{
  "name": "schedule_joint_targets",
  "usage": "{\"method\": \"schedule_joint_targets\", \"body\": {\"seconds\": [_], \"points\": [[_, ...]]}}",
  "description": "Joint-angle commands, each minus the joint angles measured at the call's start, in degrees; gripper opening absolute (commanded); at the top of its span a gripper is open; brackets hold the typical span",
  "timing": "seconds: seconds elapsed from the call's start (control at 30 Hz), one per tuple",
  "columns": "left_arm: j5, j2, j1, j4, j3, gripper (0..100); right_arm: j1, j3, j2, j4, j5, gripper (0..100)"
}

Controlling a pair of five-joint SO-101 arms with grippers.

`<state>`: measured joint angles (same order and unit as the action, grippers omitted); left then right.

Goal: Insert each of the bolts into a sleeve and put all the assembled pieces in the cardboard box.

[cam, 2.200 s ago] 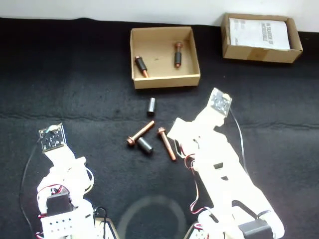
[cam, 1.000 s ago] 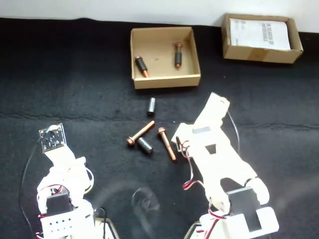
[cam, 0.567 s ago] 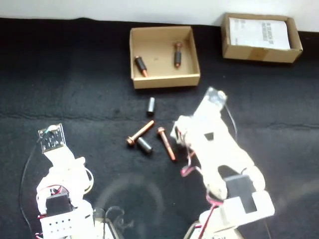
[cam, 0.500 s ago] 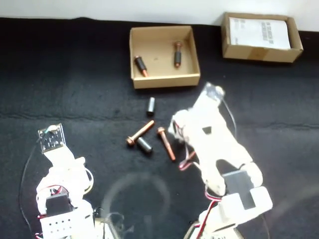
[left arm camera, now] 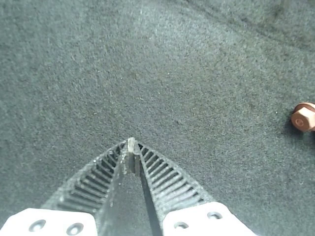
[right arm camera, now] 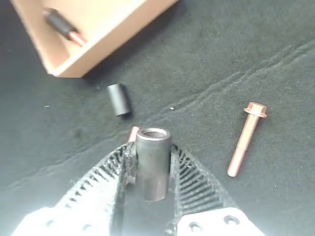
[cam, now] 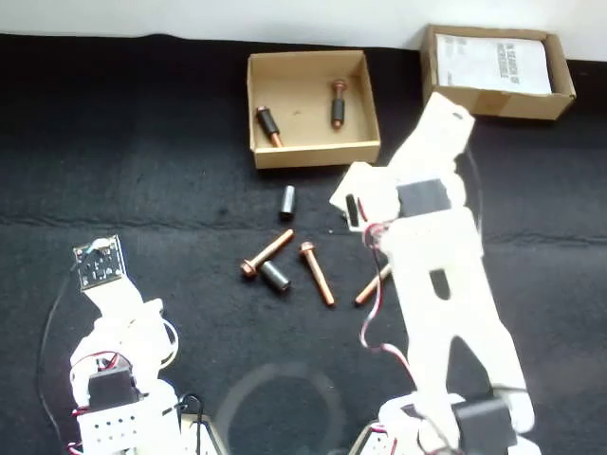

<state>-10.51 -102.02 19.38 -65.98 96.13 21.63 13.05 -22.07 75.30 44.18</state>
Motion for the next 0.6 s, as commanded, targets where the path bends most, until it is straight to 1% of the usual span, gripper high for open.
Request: {"method": "schedule_joint_targets", "body": {"seconds": [0.0,0.1,0.2,0.23,0.27,0.33,0.4,0.47,0.57], "points": [[0.26,-1.63,0.57,0.18,0.92,1,-0.84,-3.03,-10.51,2.24,-0.44,0.6],[0.09,-1.63,0.57,0.18,0.92,1,-1.27,-2.95,-18.51,4.97,-0.53,0.6],[0.18,-1.71,0.57,0.62,0.92,1,-4.62,-2.77,-25.54,8.40,-0.53,0.6],[0.18,-1.71,0.57,1.93,0.92,1,-6.20,-2.77,-27.56,9.63,-0.62,0.6],[0.26,-1.71,0.57,3.34,0.92,1,-8.22,-2.77,-29.32,11.03,-1.14,0.6],[0.44,-1.71,0.31,4.92,-0.40,1,-12.00,-2.59,-32.40,14.11,-5.01,0.6],[2.81,-1.45,-0.57,4.40,-3.30,1,-16.66,-0.75,-35.38,15.52,-7.82,0.6],[4.84,-1.36,-3.03,3.16,-6.20,1,-22.20,2.51,-39.08,15.60,-10.02,0.6],[5.98,-1.36,-5.58,1.67,-10.24,1,-30.20,9.36,-45.32,15.34,-14.77,0.6]]}}
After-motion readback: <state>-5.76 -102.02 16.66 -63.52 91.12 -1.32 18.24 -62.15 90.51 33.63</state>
